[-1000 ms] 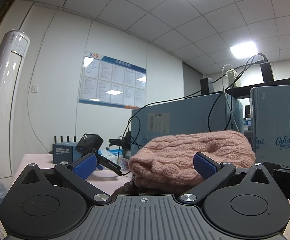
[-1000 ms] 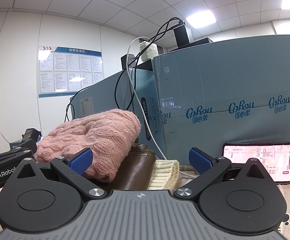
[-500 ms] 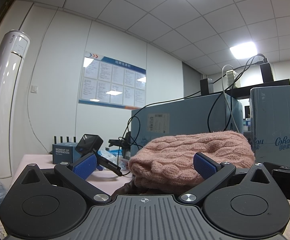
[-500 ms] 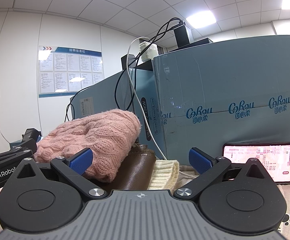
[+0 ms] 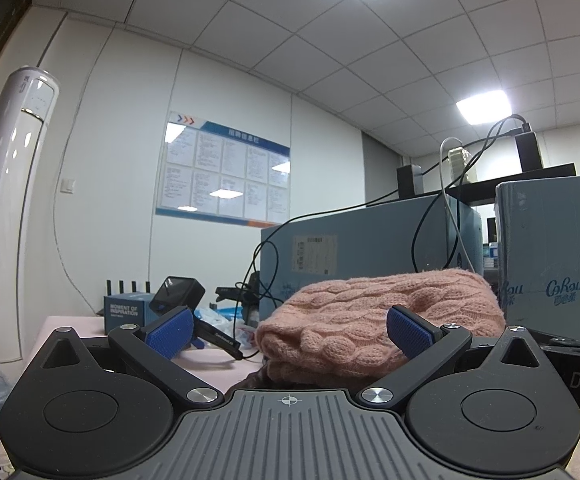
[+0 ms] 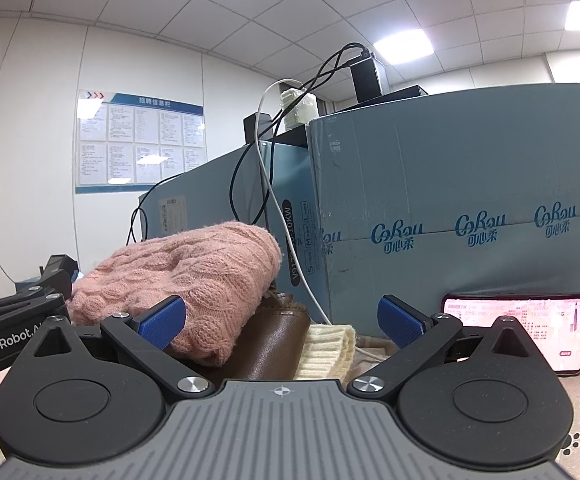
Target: Fold clothes
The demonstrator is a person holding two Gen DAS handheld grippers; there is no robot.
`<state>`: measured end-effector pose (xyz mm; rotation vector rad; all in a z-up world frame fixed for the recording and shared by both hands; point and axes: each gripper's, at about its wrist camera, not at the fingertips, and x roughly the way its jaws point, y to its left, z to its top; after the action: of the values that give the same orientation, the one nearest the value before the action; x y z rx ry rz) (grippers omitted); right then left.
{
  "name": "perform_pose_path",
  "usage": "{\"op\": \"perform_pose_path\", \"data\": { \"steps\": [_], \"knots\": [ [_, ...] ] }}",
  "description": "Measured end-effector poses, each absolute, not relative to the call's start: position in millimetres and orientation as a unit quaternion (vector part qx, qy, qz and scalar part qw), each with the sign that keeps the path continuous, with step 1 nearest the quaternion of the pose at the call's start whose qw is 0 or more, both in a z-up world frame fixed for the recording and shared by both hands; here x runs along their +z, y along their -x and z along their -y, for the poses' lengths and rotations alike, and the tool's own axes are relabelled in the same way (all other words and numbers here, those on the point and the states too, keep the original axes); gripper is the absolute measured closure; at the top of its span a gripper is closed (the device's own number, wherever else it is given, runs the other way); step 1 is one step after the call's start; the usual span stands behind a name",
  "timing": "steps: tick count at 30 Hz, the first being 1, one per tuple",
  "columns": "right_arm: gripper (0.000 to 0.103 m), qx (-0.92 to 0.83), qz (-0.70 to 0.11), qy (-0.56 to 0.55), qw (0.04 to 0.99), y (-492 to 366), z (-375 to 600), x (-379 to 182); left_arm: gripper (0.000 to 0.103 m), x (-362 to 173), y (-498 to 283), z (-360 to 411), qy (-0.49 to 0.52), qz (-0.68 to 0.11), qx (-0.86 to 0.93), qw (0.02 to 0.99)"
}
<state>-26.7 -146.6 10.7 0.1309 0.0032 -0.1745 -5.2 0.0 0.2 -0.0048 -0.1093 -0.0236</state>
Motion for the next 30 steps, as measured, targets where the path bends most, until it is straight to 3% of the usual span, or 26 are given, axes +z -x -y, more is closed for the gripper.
{"op": "perform_pose_path", "data": {
  "steps": [30],
  "knots": [
    [0.0,-0.162,-0.018,-0.027,0.986,35,132,24,0.0,2,1,-27,0.087,0.041,-0.061,0.994]
  ]
}}
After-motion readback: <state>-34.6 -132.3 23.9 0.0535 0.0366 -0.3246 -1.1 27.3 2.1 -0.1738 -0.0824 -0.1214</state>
